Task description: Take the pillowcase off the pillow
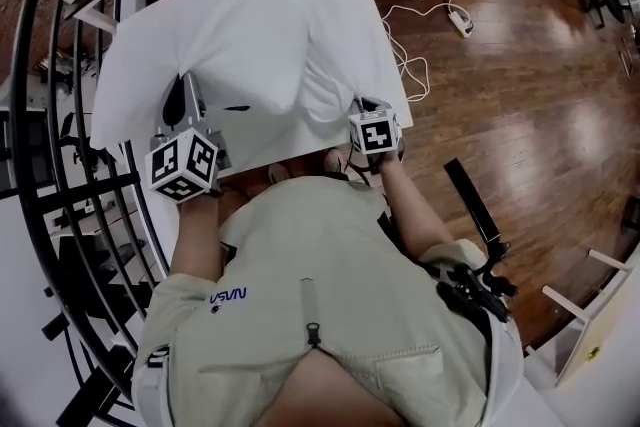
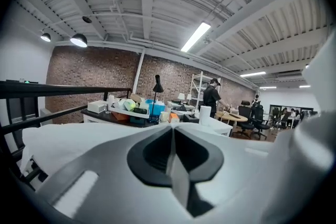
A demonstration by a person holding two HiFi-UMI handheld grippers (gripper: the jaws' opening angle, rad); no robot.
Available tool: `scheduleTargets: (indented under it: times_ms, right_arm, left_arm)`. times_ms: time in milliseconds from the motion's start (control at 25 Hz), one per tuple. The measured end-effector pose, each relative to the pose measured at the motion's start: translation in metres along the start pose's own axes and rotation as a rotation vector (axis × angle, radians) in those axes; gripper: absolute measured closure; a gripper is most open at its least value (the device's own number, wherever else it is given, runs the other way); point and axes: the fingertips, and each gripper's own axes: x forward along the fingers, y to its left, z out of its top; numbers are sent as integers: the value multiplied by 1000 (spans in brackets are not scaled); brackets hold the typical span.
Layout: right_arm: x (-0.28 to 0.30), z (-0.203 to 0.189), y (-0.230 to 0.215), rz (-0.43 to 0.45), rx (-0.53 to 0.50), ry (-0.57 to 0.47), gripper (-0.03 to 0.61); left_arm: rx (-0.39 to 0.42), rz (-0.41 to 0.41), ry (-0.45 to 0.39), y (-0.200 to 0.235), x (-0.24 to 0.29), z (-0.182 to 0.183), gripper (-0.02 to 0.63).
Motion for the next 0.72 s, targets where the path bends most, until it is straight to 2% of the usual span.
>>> scheduleTargets:
  times_ms: [160, 320, 400, 520, 640, 720]
  right_arm:
    - [-21, 27, 0, 17, -8, -117, 460]
    - [-58, 79, -13, -26, 39, -341, 456]
    - [-63, 102, -16, -16, 32, -399, 456]
    - [-42, 117, -15, -14, -31, -357, 457]
    - [0, 103, -8, 3, -73, -204, 457]
    - [23, 86, 10, 70, -76, -105, 507]
  left_arm:
    - [-18, 8, -84, 2, -11, 26, 600]
    - [-37, 17, -119, 8, -19, 36, 600]
    - [-63, 29, -134, 14, -22, 39, 600]
    - [-109, 39, -173, 19, -28, 52, 600]
    - [-143, 34, -238, 20, -31, 79, 600]
    - [-170, 21, -289, 18, -31, 99, 600]
